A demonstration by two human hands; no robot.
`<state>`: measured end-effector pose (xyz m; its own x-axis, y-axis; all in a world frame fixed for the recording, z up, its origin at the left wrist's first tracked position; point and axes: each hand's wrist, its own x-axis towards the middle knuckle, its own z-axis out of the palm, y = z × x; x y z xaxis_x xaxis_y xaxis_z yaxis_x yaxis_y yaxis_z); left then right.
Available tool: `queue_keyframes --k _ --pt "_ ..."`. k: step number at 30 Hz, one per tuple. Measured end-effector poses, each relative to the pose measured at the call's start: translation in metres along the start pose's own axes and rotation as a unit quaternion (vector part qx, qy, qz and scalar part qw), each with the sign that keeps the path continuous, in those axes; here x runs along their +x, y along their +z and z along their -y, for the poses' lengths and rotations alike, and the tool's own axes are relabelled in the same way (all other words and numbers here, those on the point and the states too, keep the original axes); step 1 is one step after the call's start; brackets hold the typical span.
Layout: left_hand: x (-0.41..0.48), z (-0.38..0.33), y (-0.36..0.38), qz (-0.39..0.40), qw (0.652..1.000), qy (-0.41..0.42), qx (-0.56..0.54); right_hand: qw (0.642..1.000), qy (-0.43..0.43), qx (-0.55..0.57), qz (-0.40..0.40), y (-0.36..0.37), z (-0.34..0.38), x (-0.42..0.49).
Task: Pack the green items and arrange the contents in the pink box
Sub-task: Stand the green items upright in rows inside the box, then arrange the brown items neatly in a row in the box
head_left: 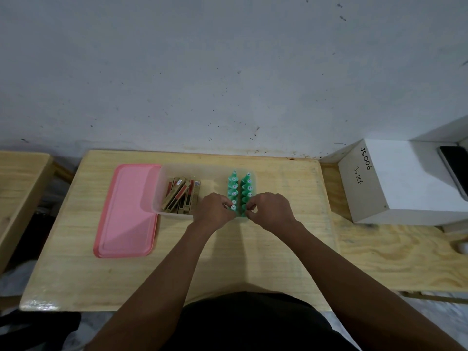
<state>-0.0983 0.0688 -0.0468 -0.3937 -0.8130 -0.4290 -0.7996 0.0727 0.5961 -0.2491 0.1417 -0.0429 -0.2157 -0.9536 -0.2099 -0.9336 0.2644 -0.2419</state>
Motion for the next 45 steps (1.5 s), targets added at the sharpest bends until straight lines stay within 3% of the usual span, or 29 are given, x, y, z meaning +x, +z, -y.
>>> queue_keyframes --k 14,32,42,45 --pt "0.004 -0.009 0.002 0.007 0.999 -0.04 0.017 0.999 0.025 0.005 0.027 -0.003 0.003 0.001" --pt "0.012 0.001 -0.001 0.063 0.995 -0.062 -0.055 0.999 0.025 0.01 0.024 -0.005 0.006 -0.007" --pt "0.004 0.016 -0.031 0.083 0.993 0.006 -0.08 0.998 0.032 0.046 0.001 -0.015 0.015 -0.011" --pt "0.003 0.031 -0.055 0.035 0.997 0.027 -0.068 0.998 0.028 0.058 -0.013 -0.019 0.024 -0.007"
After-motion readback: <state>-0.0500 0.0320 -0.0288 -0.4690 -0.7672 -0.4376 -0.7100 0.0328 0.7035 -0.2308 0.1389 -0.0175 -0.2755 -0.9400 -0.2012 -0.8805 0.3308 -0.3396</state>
